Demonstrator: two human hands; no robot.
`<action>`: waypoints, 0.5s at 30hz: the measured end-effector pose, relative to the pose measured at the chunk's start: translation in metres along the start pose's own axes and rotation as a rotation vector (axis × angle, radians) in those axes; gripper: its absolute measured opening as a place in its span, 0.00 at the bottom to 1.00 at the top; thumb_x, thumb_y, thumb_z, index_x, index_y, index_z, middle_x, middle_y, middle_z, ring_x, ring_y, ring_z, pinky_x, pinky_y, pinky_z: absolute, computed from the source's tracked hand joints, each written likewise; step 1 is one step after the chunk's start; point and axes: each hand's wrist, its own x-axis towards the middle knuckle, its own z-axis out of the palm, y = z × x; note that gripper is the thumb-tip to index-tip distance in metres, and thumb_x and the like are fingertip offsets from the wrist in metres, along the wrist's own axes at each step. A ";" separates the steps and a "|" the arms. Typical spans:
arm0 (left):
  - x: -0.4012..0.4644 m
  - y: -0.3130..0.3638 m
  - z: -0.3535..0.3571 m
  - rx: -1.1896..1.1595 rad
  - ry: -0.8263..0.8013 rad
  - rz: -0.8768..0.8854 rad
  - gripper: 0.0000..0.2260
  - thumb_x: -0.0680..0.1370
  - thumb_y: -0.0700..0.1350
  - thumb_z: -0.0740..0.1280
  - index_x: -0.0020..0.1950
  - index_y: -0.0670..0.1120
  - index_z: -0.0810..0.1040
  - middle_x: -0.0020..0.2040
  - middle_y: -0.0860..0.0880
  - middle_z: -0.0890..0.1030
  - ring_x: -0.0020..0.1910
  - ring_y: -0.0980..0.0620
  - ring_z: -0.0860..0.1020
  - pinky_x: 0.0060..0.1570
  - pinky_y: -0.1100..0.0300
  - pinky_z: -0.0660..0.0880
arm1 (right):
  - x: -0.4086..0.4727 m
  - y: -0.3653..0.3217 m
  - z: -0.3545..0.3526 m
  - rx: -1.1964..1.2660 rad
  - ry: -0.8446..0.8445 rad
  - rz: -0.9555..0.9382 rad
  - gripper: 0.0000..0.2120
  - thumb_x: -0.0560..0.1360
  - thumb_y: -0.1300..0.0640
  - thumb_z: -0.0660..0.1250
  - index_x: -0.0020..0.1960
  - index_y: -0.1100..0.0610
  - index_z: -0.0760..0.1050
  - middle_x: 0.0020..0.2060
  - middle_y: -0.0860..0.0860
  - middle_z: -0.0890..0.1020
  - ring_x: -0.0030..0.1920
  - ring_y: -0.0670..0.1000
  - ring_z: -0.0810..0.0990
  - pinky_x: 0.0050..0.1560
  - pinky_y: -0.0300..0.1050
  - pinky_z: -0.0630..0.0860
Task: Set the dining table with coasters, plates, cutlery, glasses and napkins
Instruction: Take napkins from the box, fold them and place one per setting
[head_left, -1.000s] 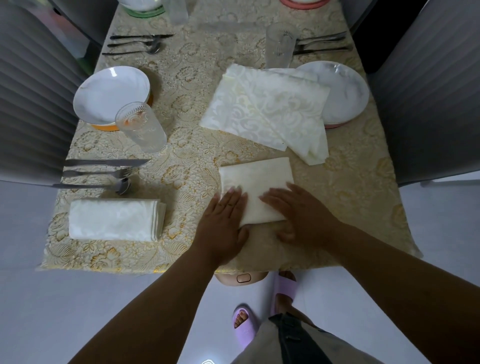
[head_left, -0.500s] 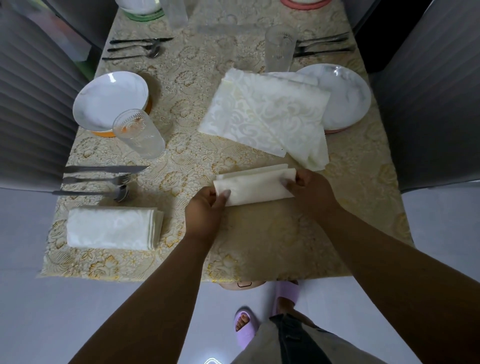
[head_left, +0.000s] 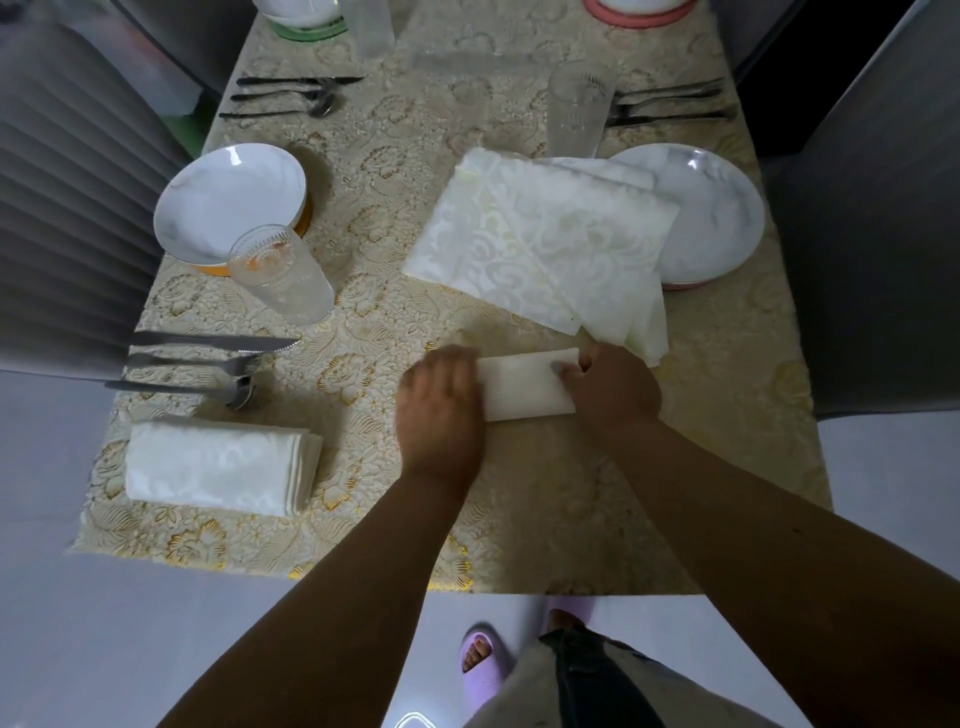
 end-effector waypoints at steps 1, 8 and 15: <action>-0.002 0.003 0.003 -0.002 -0.098 0.134 0.20 0.79 0.49 0.56 0.68 0.43 0.73 0.67 0.42 0.75 0.67 0.41 0.72 0.67 0.44 0.64 | 0.001 0.000 0.001 -0.021 0.004 -0.010 0.14 0.78 0.44 0.61 0.43 0.55 0.75 0.39 0.50 0.76 0.43 0.52 0.76 0.40 0.43 0.64; -0.008 0.002 0.012 0.087 -0.451 0.217 0.30 0.80 0.62 0.39 0.79 0.51 0.49 0.79 0.48 0.49 0.78 0.50 0.44 0.75 0.46 0.40 | -0.004 -0.009 0.004 -0.278 0.301 -0.212 0.14 0.71 0.50 0.71 0.51 0.58 0.74 0.47 0.55 0.78 0.49 0.57 0.77 0.45 0.50 0.72; -0.005 -0.003 0.009 0.033 -0.470 0.190 0.28 0.80 0.58 0.36 0.79 0.51 0.47 0.79 0.52 0.46 0.77 0.54 0.40 0.75 0.46 0.39 | -0.013 0.007 0.033 -0.342 -0.039 -0.642 0.39 0.78 0.37 0.31 0.74 0.59 0.62 0.74 0.54 0.65 0.74 0.52 0.61 0.73 0.57 0.57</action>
